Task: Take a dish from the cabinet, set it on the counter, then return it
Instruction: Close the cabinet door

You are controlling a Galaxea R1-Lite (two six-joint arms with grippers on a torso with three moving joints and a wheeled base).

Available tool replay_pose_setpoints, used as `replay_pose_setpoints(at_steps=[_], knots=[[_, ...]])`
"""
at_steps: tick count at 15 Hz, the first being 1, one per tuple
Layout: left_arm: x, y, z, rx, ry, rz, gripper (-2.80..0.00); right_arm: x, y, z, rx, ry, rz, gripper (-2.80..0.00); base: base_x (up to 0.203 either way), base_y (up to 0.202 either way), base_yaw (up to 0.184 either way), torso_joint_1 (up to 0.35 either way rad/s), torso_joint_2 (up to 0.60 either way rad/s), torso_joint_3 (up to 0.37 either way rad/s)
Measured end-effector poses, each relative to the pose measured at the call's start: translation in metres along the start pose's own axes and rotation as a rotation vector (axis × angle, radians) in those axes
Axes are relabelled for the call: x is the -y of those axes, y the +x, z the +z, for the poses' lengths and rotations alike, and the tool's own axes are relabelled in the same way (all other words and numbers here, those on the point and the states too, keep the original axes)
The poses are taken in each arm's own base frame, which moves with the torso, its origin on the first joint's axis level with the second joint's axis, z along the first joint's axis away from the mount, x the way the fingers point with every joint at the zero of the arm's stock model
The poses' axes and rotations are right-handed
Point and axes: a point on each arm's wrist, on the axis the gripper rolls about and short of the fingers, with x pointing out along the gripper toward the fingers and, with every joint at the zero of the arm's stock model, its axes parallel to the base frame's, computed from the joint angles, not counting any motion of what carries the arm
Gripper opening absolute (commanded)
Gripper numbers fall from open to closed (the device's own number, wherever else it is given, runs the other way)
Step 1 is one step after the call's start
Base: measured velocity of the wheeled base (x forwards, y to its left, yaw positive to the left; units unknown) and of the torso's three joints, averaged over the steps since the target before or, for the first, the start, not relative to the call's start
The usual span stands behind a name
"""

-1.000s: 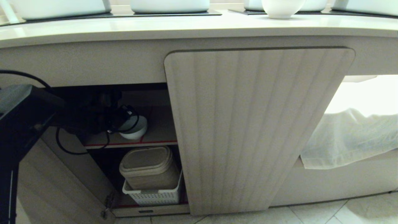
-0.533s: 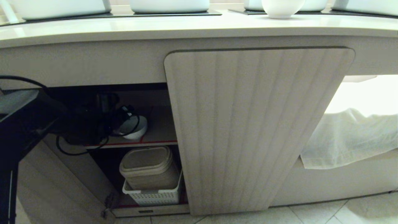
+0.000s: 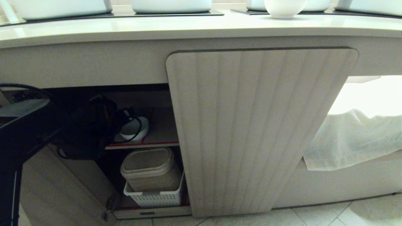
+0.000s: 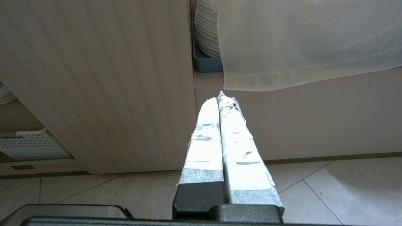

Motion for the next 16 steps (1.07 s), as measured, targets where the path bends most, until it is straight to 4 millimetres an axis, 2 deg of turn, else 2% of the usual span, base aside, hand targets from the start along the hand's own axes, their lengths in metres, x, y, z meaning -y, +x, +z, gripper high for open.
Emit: replay_pose_setpoints(at_steps=[2, 3, 8, 16], knots=[[-0.002, -0.002, -0.003, -0.005, 0.023, 0.003, 0.0, 0.0, 0.0, 0.0, 0.0, 0.0, -0.001, -2.8, 0.0, 0.0, 0.0, 0.0, 0.0, 0.0], [-0.002, -0.003, -0.002, 0.009, 0.028, -0.003, -2.8, 0.0, 0.0, 0.0, 0.0, 0.0, 0.0, -2.8, 0.0, 0.0, 0.0, 0.0, 0.0, 0.0], [-0.003, -0.01, -0.002, 0.037, 0.057, -0.017, -2.8, 0.0, 0.0, 0.0, 0.0, 0.0, 0.0, -2.8, 0.0, 0.0, 0.0, 0.0, 0.0, 0.0], [-0.005, -0.036, 0.002, 0.024, 0.079, -0.02, -2.8, 0.0, 0.0, 0.0, 0.0, 0.0, 0.0, -2.8, 0.0, 0.0, 0.0, 0.0, 0.0, 0.0]])
